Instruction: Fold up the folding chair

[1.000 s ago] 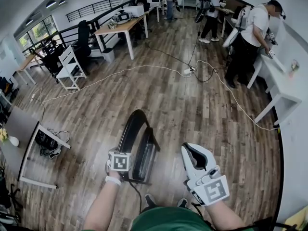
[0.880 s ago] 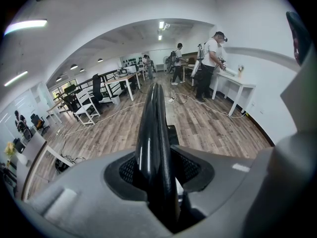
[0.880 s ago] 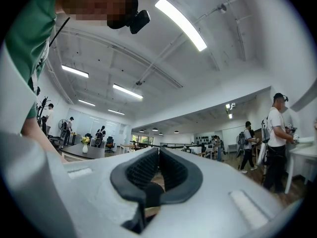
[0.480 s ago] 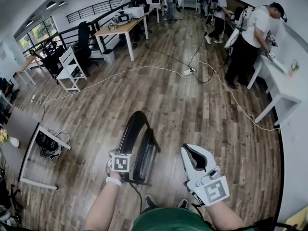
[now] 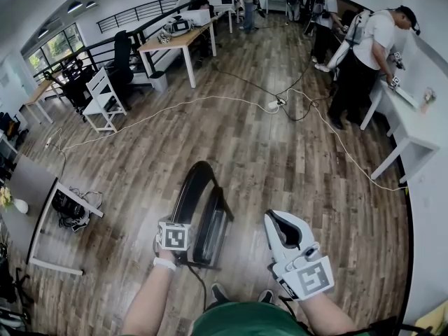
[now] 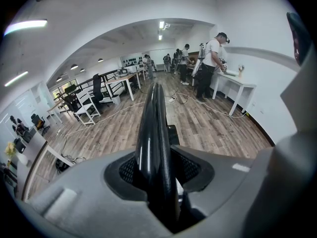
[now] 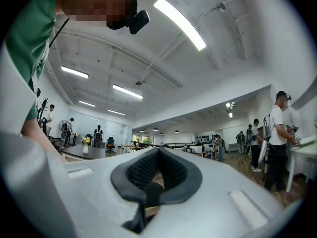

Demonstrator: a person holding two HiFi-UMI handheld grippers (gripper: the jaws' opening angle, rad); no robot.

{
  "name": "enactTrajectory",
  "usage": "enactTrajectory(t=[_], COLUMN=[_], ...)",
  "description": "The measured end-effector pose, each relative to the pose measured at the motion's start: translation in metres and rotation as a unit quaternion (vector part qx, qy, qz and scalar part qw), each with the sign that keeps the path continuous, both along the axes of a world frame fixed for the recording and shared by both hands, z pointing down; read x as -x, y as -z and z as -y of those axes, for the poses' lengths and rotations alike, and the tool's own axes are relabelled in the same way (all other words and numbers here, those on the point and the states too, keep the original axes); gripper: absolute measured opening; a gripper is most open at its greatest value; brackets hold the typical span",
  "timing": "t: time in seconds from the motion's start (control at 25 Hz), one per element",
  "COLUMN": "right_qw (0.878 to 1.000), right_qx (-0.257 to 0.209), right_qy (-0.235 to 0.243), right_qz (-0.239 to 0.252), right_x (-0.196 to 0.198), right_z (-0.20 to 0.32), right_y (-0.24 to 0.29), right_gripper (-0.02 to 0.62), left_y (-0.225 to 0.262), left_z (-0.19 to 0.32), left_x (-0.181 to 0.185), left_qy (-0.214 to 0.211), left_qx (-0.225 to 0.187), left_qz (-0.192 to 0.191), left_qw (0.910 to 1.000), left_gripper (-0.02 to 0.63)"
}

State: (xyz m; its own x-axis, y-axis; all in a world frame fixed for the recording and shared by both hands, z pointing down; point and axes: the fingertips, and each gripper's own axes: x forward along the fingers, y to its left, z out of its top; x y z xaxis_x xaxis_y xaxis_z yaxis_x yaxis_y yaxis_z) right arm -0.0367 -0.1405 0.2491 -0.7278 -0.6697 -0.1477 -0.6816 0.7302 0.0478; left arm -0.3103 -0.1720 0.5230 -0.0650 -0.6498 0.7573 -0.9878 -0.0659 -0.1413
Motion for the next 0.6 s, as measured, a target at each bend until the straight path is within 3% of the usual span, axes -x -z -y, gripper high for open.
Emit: enactTrajectory(t=[0.6], right_qw=[1.000], right_qx=[0.005], right_qy=[-0.002], right_qz=[0.001], right_x=[0.0061], right_z=[0.0091], right_y=[-0.0090], right_gripper=[0.004], left_y=[-0.0051], left_z=[0.0060], left_x=[0.0098], left_qy=[-0.001], left_qx=[-0.004], left_qz=[0.002], left_qw=[1.0000], left_gripper=[0.146])
